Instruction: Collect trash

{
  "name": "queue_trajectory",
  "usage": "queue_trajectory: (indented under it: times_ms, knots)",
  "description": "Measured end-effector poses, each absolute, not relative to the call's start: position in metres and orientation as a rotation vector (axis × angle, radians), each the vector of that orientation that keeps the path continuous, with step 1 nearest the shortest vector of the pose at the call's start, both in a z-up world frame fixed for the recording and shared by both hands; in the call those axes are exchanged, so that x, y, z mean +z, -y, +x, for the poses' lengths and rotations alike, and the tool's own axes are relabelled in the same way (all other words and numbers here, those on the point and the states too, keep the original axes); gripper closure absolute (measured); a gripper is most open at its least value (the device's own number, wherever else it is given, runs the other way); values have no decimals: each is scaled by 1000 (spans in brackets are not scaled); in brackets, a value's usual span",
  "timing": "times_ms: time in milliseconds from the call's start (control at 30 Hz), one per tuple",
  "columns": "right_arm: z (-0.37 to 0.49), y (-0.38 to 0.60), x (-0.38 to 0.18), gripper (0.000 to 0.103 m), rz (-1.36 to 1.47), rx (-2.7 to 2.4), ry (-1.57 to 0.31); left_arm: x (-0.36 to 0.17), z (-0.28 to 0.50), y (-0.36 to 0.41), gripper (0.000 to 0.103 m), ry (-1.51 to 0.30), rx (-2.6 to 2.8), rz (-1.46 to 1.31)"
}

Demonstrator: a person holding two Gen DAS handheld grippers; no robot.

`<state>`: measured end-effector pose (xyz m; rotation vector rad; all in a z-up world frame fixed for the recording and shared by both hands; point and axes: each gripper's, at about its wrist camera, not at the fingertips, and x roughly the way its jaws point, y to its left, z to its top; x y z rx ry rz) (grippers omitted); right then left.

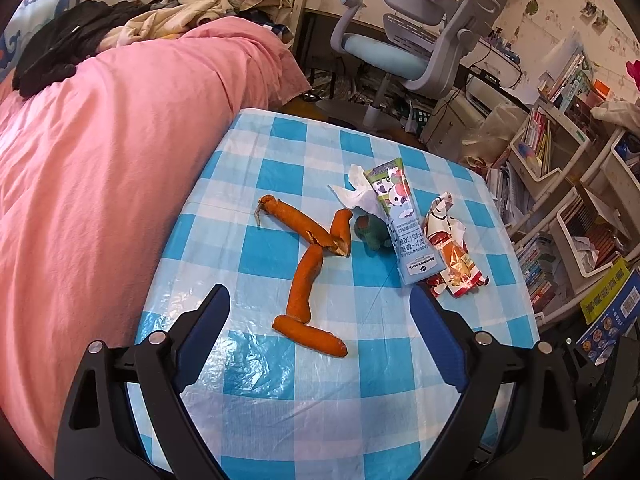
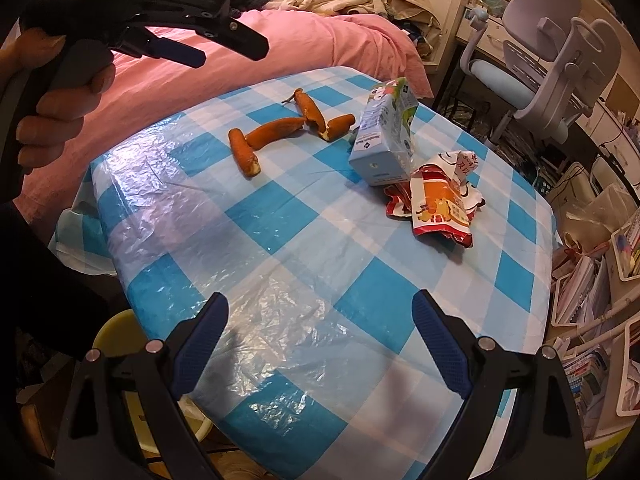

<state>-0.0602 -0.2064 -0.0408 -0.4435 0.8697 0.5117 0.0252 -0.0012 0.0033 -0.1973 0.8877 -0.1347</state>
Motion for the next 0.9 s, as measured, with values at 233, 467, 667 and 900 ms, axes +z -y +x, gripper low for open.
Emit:
queue_trajectory:
  times_ms: [233,467,667,900]
  knots:
    - [-60,205,-42,14,-452,515,-873,0,27,3,15,-897,-137,-185]
    - [-60,204,-44,14,-461,519,-875,0,27,7,14,-903,-141,-168]
    - [-60,204,-45,14,-466,521,-878,-1,29,9,13,-910,-143,-153]
    - [-61,204,-46,14,-472,523,-879,-2,30,12,13,-913,-145,-140]
